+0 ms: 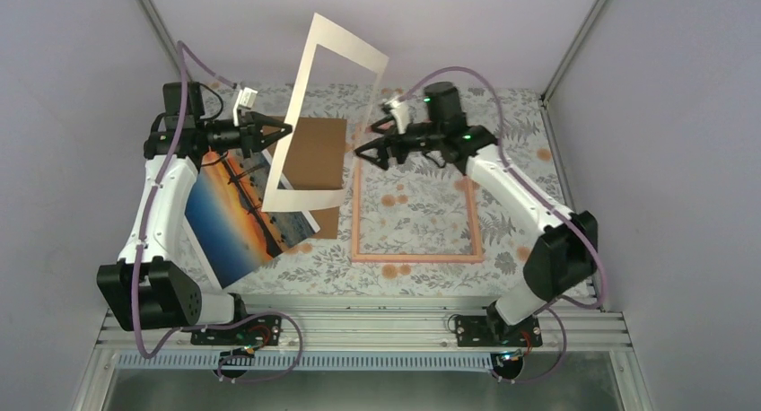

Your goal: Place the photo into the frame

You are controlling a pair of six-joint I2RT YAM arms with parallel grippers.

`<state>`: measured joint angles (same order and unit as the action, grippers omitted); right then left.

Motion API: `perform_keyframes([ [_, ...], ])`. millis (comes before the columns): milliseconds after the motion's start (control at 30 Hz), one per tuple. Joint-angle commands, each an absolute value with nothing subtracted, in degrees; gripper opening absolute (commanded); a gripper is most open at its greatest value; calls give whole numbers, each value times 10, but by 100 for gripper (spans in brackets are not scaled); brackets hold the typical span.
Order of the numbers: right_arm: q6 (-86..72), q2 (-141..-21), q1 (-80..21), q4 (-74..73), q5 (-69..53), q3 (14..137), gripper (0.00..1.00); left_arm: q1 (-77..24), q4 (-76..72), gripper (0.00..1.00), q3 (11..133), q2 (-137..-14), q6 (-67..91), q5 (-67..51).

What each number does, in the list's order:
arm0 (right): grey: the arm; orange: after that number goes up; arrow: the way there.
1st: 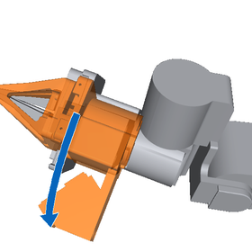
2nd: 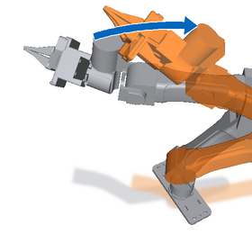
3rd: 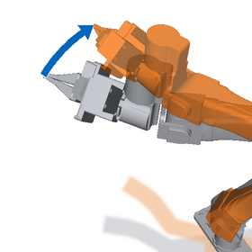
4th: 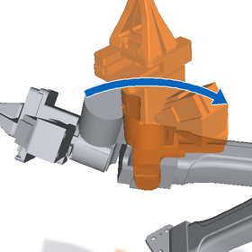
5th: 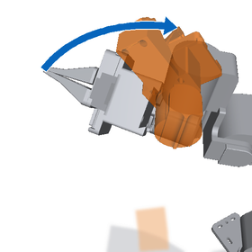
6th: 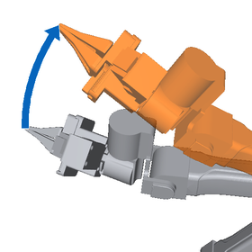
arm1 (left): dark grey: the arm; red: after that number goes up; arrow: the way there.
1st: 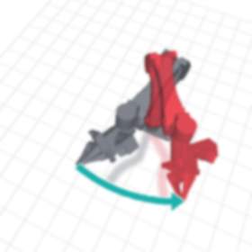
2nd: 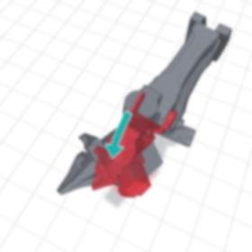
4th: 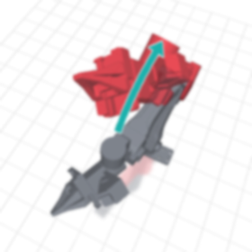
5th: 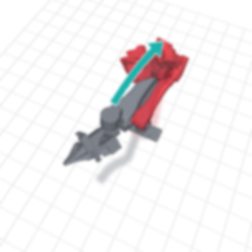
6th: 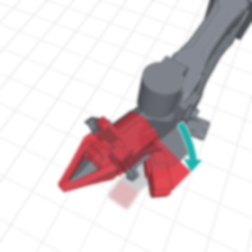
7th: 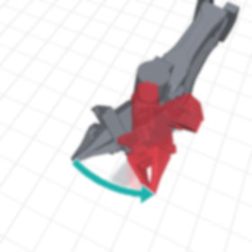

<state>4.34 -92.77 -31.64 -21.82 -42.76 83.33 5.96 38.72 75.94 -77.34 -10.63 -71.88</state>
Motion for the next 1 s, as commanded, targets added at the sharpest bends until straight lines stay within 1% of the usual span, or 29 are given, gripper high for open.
perform_keyframes([
  [0, 26, -869, -215, -234, -428, 794, 100, 39, 285, 2, 770, -748, -22, -753],
  [167, -107, -843, -125, -179, -429, 730, 100, 19, 128, 2, 758, -732, 117, -769],
  [267, -152, -848, -115, -142, -483, 712, 100, -8, 47, 2, 747, -730, 185, -777],
  [400, -215, -855, -112, -48, -557, 684, 100, -29, -54, 2, 717, -728, 276, -786],
  [500, -265, -864, -104, 19, -603, 668, 100, -30, -84, 2, 712, -722, 300, -790],
  [633, -306, -855, -98, 81, -635, 643, 92, -30, -137, 2, 691, -713, 343, -791],
  [767, -326, -848, -96, 98, -659, 639, 76, -29, -143, 2, 674, -709, 350, -779],
  [900, -332, -835, -90, 99, -674, 634, 66, -26, -133, 2, 658, -709, 342, -759],
  [967, -347, -831, -89, 111, -683, 624, 60, -23, -137, 2, 649, -710, 348, -748],
])
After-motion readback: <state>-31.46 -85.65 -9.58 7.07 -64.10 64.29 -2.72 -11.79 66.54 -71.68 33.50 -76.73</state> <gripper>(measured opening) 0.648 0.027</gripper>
